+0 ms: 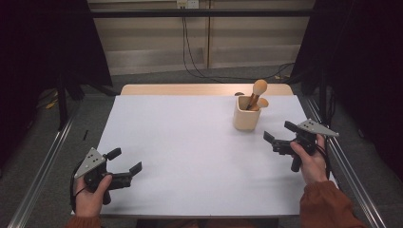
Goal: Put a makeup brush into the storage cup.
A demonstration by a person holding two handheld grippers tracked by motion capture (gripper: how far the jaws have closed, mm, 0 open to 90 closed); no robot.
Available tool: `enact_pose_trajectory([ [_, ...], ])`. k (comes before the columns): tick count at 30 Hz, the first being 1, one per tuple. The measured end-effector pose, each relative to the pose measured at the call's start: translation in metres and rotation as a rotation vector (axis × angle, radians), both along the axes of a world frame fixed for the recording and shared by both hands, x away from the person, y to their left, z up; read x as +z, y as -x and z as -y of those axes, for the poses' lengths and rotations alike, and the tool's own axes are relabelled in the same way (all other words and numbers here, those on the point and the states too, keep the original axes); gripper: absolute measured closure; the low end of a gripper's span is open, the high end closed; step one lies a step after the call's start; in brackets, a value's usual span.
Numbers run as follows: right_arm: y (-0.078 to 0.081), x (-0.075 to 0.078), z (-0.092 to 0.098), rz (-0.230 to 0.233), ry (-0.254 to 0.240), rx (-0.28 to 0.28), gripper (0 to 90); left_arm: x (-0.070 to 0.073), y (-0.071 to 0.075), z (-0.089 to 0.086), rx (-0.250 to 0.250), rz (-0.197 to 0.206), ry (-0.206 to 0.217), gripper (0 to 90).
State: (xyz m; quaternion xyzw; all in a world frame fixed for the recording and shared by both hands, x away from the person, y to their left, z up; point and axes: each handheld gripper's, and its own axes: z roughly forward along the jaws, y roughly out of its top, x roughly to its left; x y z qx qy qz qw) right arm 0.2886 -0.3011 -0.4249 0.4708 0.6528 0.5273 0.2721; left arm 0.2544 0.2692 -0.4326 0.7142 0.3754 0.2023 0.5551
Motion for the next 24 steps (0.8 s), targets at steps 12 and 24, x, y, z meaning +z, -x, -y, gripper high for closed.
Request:
enact_pose_trajectory([
  [12, 0.025, -0.008, 0.003, -0.009, 0.022, 0.005, 1.3, -0.001, 0.004, -0.007, 0.026, -0.008, -0.006, 3.2],
  [24, 0.049, -0.014, 0.004, -0.001, 0.002, 0.008, 1.3, -0.004, 0.016, -0.009, 0.028, -0.013, -0.032, 3.2],
])
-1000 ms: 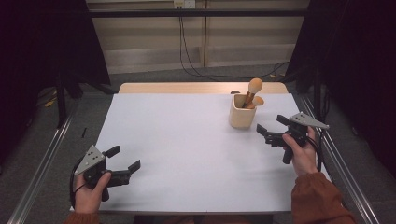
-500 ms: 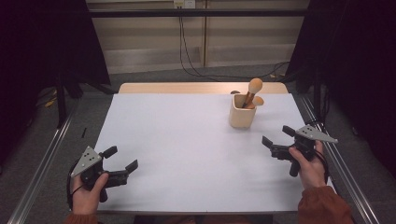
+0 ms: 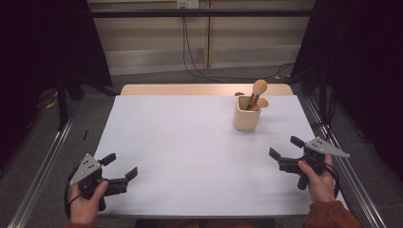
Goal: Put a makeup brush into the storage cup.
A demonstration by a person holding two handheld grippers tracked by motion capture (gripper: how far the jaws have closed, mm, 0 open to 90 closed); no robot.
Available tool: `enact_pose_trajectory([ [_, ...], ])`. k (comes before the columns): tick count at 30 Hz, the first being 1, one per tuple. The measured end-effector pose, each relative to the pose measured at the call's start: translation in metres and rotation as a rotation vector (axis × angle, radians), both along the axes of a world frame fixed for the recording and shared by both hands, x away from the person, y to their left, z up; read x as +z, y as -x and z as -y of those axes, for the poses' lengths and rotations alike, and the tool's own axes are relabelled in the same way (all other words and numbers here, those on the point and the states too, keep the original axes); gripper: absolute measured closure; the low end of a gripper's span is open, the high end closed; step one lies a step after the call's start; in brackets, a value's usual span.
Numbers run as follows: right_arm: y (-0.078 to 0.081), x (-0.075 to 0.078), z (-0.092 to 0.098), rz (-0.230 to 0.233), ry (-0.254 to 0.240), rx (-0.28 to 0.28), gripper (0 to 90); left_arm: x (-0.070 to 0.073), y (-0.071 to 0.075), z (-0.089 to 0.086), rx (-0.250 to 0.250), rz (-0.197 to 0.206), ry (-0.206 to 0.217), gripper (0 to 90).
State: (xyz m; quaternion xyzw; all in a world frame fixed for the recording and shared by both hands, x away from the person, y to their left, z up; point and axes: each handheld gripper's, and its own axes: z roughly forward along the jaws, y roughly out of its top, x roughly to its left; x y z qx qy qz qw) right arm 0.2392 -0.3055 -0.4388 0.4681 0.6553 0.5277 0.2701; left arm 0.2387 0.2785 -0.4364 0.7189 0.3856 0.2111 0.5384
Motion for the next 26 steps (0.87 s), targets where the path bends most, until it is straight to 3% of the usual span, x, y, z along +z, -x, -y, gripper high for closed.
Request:
enact_pose_trajectory([
  [6, 0.013, -0.008, 0.005, 0.002, 0.027, -0.023, 1.3, 0.0, 0.005, -0.003, 0.011, -0.001, 0.007, 3.1],
  [9, 0.017, -0.009, 0.007, -0.003, 0.006, -0.022, 1.0, -0.001, 0.005, -0.003, 0.008, -0.013, -0.003, 3.2],
  [14, 0.026, -0.008, 0.009, 0.031, 0.032, -0.073, 0.6, -0.001, 0.008, -0.005, 0.014, 0.0, 0.015, 3.1],
  [17, 0.028, -0.009, 0.012, 0.029, 0.013, -0.069, 0.6, 0.0, 0.008, -0.006, 0.026, 0.012, 0.029, 3.2],
  [21, 0.026, -0.014, 0.013, 0.015, 0.018, -0.06, 0.6, 0.0, 0.007, -0.004, 0.012, 0.015, 0.012, 2.9],
  [26, 0.021, -0.011, 0.012, 0.03, 0.014, -0.065, 0.7, 0.0, 0.006, -0.001, -0.004, 0.014, -0.002, 2.9],
])
